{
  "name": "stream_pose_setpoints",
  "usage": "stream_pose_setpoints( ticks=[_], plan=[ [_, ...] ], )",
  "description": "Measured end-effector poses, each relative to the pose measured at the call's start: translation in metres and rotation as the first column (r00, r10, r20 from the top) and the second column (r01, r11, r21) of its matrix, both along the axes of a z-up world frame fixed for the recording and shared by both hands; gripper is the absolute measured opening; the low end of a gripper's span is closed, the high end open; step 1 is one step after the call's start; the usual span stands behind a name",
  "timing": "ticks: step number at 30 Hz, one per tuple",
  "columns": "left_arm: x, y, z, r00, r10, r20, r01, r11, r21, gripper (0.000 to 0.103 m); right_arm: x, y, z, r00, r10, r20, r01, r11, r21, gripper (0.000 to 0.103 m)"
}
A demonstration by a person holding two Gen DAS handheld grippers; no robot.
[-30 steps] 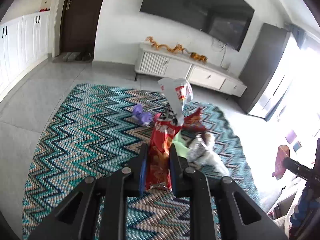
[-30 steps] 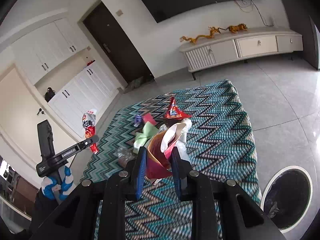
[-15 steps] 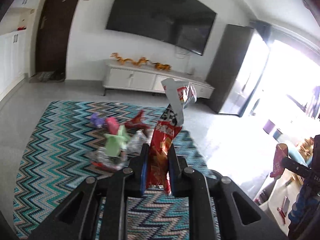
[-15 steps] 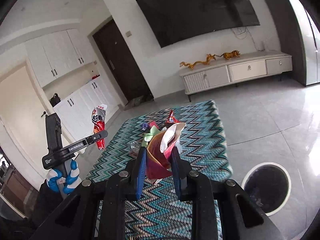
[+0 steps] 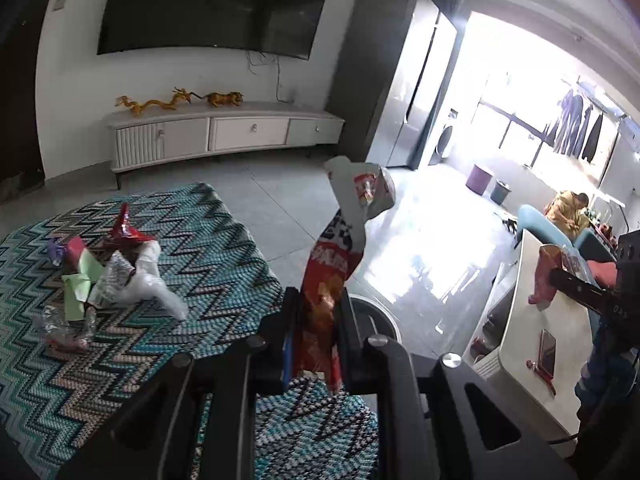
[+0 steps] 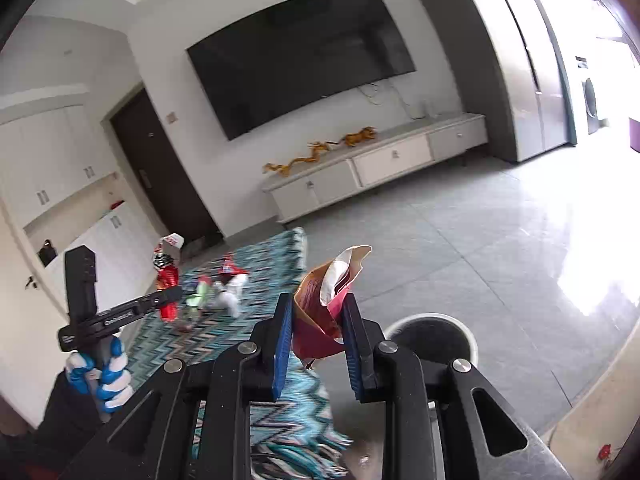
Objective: Collect trash
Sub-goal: 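Carry both items over the white bin and open both tools to drop them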
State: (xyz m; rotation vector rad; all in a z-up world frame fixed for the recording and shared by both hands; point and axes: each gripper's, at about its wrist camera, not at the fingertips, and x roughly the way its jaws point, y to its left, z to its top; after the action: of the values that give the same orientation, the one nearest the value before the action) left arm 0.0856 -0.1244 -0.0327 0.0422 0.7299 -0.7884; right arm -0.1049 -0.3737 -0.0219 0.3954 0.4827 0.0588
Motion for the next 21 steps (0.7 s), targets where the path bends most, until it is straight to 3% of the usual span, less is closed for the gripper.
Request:
stream_pose_setpoints(
  ticks=[11, 21],
  plan=[
    [0.022, -0.118, -0.056, 0.988, -0.106, -0.114, 0.123, 0.98, 0.159, 0.016, 0.059, -0.074, -0.087, 0.986, -0.065, -0.155, 0.08, 0.992, 0.096, 0.023],
    [0.06, -0.186, -0.115, 0.961, -0.126, -0.247, 0.182, 0.958, 0.219, 0.019, 0.126, -0.097, -0.149, 0.957, -0.046, -0.286, 0.08, 0.991, 0.109, 0.023]
  ],
)
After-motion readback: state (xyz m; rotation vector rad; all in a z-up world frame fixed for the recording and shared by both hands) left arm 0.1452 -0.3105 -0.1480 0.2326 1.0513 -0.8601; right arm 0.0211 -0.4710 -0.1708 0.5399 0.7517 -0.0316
